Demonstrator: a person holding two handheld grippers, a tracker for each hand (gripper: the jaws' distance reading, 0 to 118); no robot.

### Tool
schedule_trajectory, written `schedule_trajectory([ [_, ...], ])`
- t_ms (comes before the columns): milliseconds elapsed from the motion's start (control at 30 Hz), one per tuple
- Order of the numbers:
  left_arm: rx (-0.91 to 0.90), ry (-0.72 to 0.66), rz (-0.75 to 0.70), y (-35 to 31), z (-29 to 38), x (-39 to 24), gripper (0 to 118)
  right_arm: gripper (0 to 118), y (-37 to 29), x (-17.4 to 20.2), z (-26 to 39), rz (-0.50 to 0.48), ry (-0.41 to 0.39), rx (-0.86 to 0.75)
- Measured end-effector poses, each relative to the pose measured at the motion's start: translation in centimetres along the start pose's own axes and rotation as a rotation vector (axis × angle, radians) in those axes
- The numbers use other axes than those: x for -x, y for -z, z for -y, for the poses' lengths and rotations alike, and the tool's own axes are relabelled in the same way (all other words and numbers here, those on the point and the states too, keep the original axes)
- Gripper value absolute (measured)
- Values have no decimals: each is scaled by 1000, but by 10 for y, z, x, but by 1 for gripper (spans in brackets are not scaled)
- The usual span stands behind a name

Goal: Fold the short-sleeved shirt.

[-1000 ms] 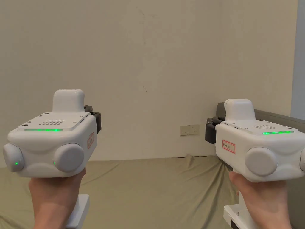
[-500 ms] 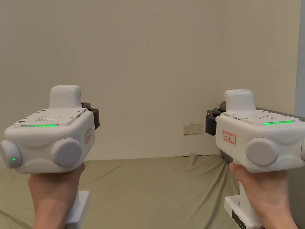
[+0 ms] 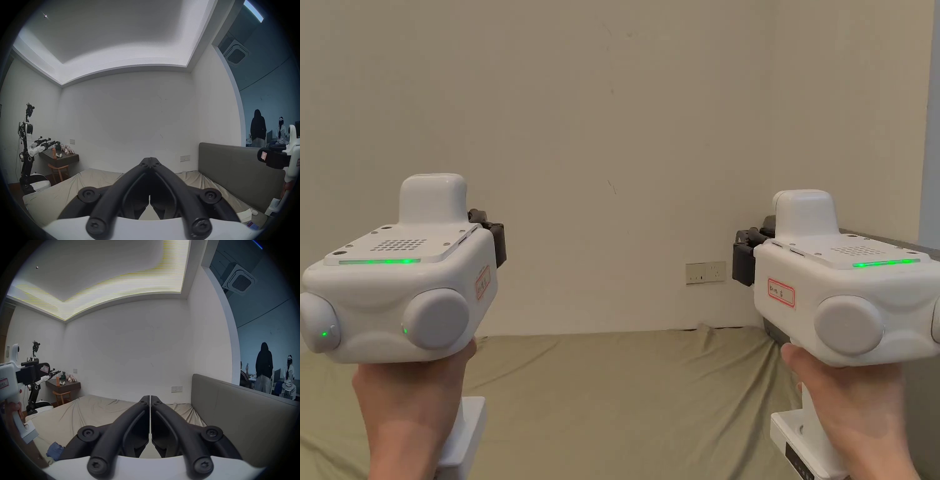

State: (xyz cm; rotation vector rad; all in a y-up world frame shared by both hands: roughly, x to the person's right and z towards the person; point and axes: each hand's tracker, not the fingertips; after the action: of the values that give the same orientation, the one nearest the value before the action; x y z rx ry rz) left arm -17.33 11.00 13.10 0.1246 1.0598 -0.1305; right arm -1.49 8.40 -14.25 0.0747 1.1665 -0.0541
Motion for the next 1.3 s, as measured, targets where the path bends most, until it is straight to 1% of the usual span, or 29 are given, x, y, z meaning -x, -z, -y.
schedule_trajectory([
  [33,9,-6,0,0,1,3,0,4,-1,0,0,9,-6,-7],
  [67,14,-9,-5,-1,1,4,0,12,-2,0,0,20,-14,-20],
  [100,12,-11,-10,-1,2,5,0,24,-3,0,0,30,-19,-33],
  [133,4,-14,-11,-2,3,6,9,39,-3,0,0,34,-20,-42],
  [200,-3,-13,-21,-4,3,10,17,58,-3,-1,-2,32,-18,-39],
  [233,2,-14,-19,-4,3,11,41,77,-2,-1,-3,31,-17,-34],
  [267,10,-19,-17,-3,2,11,65,88,-1,-1,-3,32,-19,-34],
  [300,12,-23,-21,-3,2,13,81,94,-1,1,-2,41,-28,-34],
  [333,17,-22,-32,-1,2,13,81,94,0,1,-2,49,-31,-35],
  [367,24,-21,-35,0,2,13,111,107,0,1,-2,48,-33,-36],
  [400,17,-24,-40,-1,3,14,118,116,-1,1,-2,46,-35,-36],
  [433,5,-24,-45,-2,4,15,118,118,-1,3,-1,46,-35,-38],
  [600,-12,-25,-57,-4,3,16,118,118,-2,7,-2,57,-50,-49],
  [800,-37,-19,-67,-6,2,16,118,118,-3,6,-3,74,-35,-72],
  [1000,-27,-20,-45,-4,2,17,118,118,-2,5,-3,75,-39,-66],
  [1167,-22,-15,-39,-2,2,15,118,118,-2,8,-2,78,-58,-69],
  [1300,-15,0,-52,-1,3,15,118,118,0,9,-3,81,-63,-68],
])
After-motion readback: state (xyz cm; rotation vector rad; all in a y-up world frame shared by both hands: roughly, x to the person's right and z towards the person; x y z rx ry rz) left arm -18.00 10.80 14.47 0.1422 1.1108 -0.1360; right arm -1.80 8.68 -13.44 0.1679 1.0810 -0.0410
